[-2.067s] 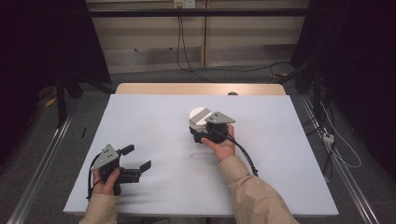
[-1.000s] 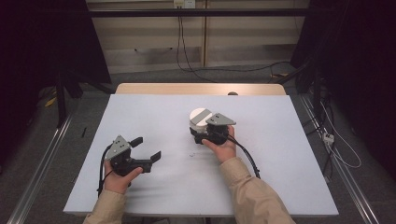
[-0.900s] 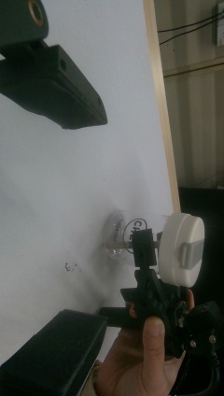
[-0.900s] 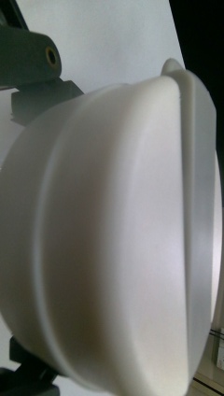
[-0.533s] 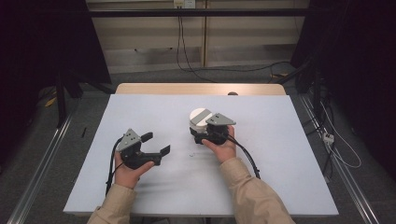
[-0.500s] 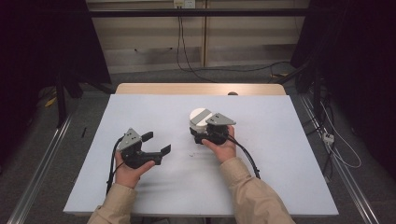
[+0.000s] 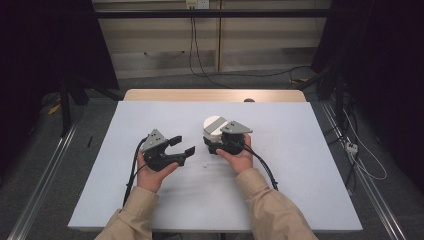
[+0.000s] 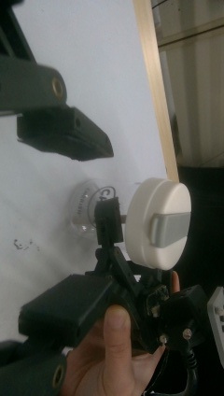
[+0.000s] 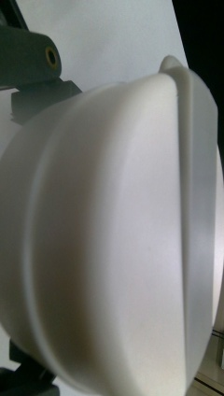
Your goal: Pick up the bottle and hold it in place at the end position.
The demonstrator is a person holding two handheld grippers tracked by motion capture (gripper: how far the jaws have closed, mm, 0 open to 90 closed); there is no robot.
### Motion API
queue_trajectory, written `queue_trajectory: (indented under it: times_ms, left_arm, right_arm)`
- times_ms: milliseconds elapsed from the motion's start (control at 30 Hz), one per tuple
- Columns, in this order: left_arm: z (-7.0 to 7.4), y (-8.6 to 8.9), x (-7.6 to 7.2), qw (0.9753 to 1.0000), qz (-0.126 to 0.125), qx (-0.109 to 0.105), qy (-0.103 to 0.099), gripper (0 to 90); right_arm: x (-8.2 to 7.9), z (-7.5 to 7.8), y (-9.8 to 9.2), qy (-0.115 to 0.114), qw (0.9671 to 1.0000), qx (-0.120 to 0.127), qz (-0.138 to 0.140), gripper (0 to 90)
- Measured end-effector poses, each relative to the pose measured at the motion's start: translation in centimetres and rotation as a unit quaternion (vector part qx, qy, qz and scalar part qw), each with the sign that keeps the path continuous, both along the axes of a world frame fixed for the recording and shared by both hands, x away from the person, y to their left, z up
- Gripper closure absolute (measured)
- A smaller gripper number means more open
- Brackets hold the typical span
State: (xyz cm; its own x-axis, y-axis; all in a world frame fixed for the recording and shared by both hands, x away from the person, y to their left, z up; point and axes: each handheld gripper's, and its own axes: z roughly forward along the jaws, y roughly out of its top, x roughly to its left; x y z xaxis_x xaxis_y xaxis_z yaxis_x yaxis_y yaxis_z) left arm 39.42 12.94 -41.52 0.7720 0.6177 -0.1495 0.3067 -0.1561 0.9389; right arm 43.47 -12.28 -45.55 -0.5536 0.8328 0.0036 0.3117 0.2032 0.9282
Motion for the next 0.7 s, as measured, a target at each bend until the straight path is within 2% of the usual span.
queue_trajectory:
  times_ms: [167, 233, 267, 500, 700]
  left_arm:
    - [0.5, -0.9, 0.6, 0.9999, -0.014, -0.004, 0.0, 43.0]
    - [0.6, -1.2, 0.8, 0.9998, -0.021, 0.002, 0.001, 49.1]
    - [0.6, -1.5, 1.1, 0.9996, -0.028, -0.003, 0.008, 51.6]
    - [0.3, -2.3, 2.1, 0.9985, -0.051, 0.003, 0.022, 68.9]
    - [0.4, -3.0, 2.4, 0.9976, -0.063, 0.004, 0.028, 79.1]
  right_arm:
    - [0.0, 0.0, 0.0, 0.001, 1.0, 0.0, 0.0, 18.8]
    - [0.0, 0.0, 0.0, 0.001, 1.0, 0.0, 0.0, 18.8]
    - [0.0, 0.0, 0.0, 0.001, 1.0, 0.0, 0.0, 18.8]
    - [0.0, 0.0, 0.0, 0.002, 1.0, 0.0, -0.001, 18.7]
    - [0.0, 0.0, 0.0, 0.001, 1.0, 0.001, -0.001, 18.8]
